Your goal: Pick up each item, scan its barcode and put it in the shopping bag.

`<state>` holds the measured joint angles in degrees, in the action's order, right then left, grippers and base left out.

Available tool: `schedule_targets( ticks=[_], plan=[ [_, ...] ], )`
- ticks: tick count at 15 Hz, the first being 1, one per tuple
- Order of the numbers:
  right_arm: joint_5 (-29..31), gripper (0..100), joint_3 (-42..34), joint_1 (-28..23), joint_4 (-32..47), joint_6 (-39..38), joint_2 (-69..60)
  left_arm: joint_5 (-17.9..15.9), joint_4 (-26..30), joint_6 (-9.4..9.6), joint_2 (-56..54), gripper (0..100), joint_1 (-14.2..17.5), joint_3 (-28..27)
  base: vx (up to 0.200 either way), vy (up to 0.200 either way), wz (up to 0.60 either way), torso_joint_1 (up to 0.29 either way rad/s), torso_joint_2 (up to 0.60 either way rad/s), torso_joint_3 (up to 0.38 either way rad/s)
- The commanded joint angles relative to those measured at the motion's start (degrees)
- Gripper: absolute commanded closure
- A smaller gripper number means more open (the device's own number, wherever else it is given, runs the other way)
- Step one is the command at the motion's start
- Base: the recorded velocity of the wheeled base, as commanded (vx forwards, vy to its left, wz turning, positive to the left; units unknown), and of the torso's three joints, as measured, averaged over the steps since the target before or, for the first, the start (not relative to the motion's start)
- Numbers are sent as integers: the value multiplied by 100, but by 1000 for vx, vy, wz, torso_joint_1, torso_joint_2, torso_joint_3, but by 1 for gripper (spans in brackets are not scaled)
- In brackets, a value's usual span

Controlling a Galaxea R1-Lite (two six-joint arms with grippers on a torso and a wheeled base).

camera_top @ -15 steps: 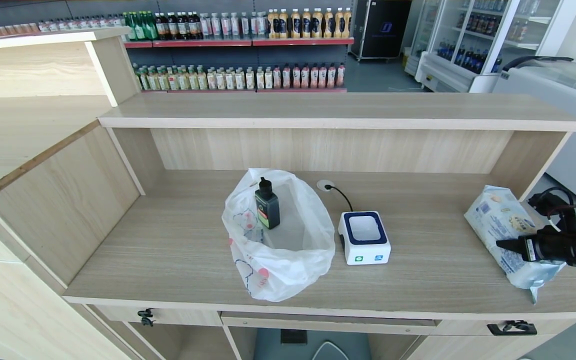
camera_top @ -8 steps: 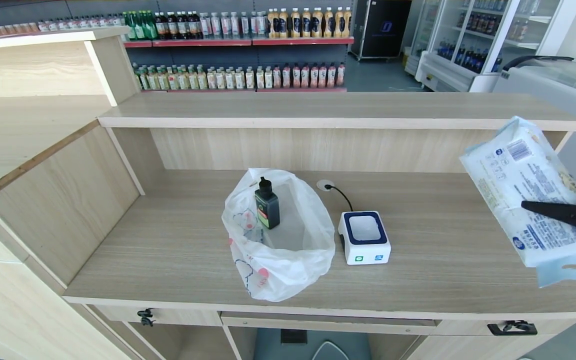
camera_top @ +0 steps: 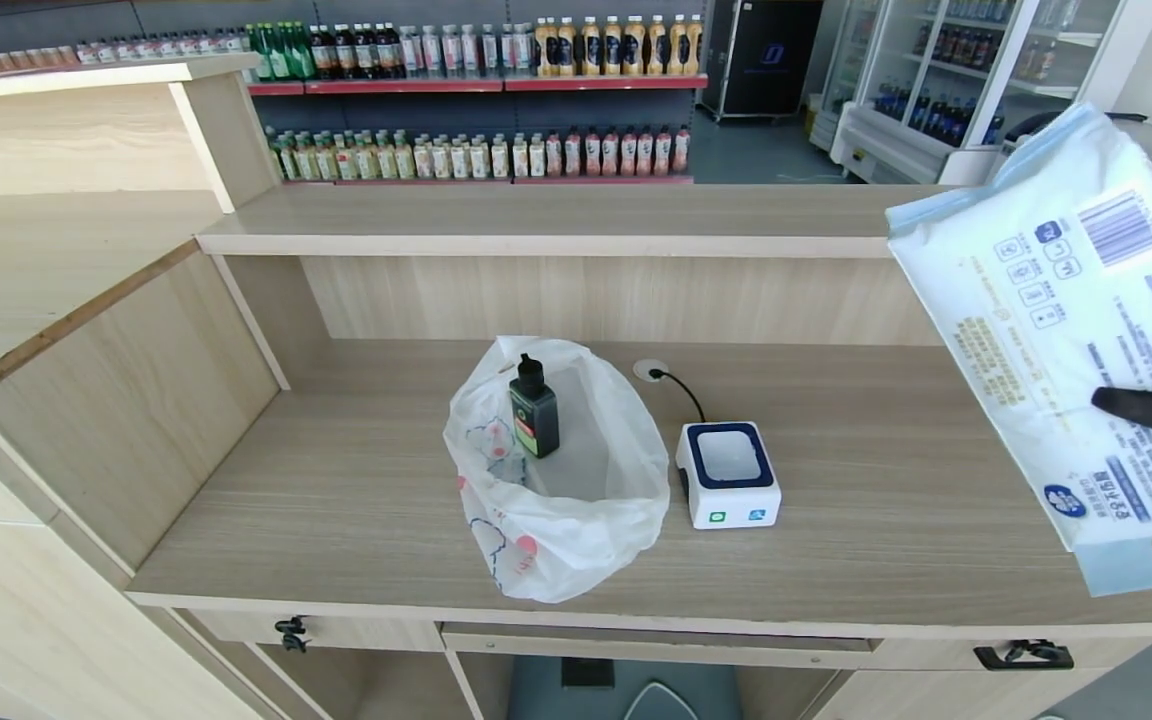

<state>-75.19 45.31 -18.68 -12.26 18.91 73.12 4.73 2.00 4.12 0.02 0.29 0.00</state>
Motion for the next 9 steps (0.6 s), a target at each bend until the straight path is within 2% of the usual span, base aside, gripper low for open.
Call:
schedule_targets(
  ticks=[1, 3, 9],
  plan=[
    [-48, 100, 74, 567, 57, -186, -395, 2, 2, 1, -2, 0, 6, 0, 0, 0, 0, 0, 0, 0],
    [5, 100, 101, 874, 216, -449, -588, 2, 2, 1, -2, 0, 6, 0, 0, 0, 0, 0, 0, 0],
    [22, 100, -216, 1604, 374, -405, -1318, 2, 2, 1, -2, 0, -3, 0, 0, 0, 0, 0, 0, 0]
  ],
)
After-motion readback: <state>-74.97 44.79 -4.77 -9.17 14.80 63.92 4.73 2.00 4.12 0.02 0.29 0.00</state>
